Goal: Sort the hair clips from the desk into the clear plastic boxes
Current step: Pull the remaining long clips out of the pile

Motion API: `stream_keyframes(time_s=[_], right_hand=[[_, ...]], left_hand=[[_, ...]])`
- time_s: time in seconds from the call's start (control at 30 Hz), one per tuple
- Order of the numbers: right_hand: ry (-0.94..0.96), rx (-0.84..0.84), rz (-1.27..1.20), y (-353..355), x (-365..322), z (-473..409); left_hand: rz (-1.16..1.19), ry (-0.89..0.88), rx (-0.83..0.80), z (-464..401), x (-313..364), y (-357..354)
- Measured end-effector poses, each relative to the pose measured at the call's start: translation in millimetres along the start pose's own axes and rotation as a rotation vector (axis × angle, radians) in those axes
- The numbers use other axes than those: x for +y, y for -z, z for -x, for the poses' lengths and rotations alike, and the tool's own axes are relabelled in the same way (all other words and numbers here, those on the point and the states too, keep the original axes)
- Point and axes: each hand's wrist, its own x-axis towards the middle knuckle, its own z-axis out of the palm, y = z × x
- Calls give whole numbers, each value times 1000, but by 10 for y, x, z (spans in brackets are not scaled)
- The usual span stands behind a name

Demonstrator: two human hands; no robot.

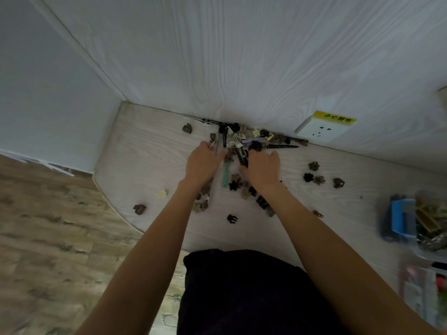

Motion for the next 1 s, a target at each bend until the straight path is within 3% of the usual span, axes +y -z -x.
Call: stream_keyframes(time_s=[0.23, 0.37, 0.5, 0.77, 1.0], right_hand=[[-104, -97, -58, -41, 178, 37], [-104, -123, -213, -17, 248, 86], [-85, -39, -377, 45, 315, 162], [66, -68, -96, -65, 124, 44], [129, -28, -236, -106, 175, 102]], left_hand=[[-242, -144, -36, -151, 5, -87], [-236, -128, 7, -148, 38, -87], [-276, -84, 47, -149, 12, -49], [-346, -89, 115, -224, -135, -76], [-485, -199, 54, -284, -81, -41]])
